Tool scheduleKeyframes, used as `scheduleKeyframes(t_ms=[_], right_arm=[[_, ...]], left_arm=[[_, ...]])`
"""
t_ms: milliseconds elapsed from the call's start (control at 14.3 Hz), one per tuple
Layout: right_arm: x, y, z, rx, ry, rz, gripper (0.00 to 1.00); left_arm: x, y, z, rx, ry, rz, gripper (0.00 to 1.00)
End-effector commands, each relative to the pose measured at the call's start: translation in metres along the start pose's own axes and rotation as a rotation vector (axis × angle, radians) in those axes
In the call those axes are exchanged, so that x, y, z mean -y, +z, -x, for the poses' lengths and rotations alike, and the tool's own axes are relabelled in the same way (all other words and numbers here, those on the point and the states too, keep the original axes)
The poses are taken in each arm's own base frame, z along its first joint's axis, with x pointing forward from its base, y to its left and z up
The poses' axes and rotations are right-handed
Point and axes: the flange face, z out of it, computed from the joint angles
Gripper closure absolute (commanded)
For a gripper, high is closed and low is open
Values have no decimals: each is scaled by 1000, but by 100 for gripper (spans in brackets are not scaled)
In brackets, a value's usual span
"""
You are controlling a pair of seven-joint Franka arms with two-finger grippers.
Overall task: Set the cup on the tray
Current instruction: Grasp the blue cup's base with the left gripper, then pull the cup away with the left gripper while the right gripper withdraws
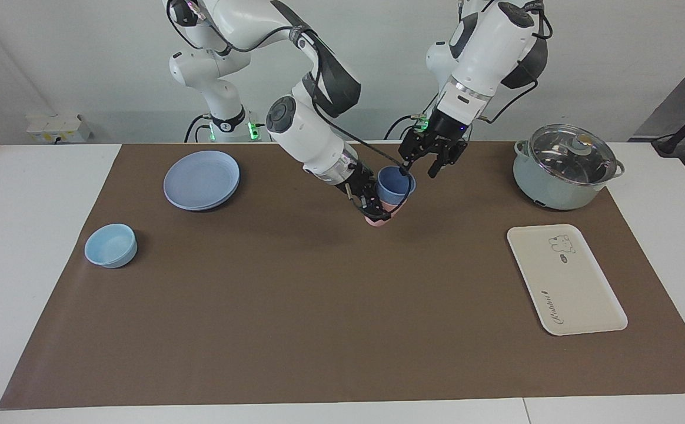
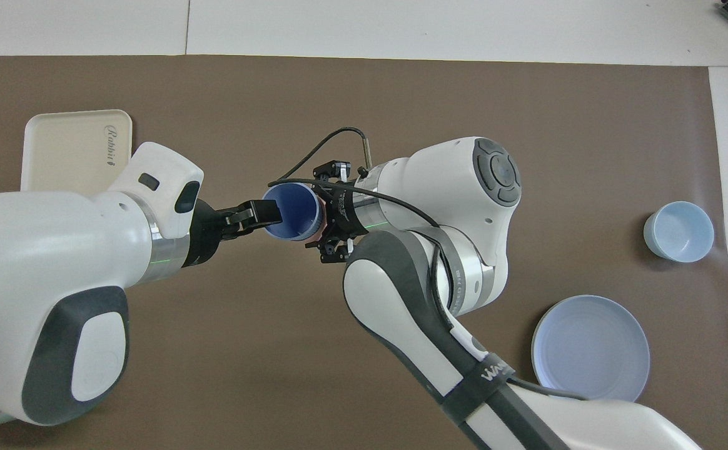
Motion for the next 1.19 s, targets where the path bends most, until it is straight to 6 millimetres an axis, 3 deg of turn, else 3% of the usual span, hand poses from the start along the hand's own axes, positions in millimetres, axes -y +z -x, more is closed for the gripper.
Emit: scheduleKeyframes(t_ms=[0, 70, 140, 210, 280, 350, 561, 771, 981, 1121], right_arm=[[-2, -4, -1, -13, 5, -15, 100], [-2, -5, -1, -14, 3, -15, 100], [-2, -5, -1, -14, 3, -15, 100], [-2, -4, -1, -15, 4, -15, 100], [-2, -5, -1, -13, 4, -16, 100], [-2, -4, -1, -15, 4, -14, 100], [-1, -6, -2, -13, 5, -18, 100], [-1, -6, -3, -15, 7, -18, 100], [4, -13, -9, -15, 27, -29, 100], [10, -19, -17, -2, 53, -39, 100]], left_arm=[[3, 13, -1, -13, -47, 26, 24], [3, 18, -7, -36, -70, 38, 29], [-4, 27, -3, -37, -84, 42, 43], [-11, 30, 4, -27, -86, 45, 62], [-13, 31, 6, -19, -91, 42, 91], [-14, 32, 7, -16, -107, 40, 100], [-19, 25, 6, 4, -107, 35, 100], [-24, -3, -4, 34, -100, 16, 100], [-21, -55, -16, 72, -108, -1, 100], [-9, -97, -29, 104, -114, -34, 100]])
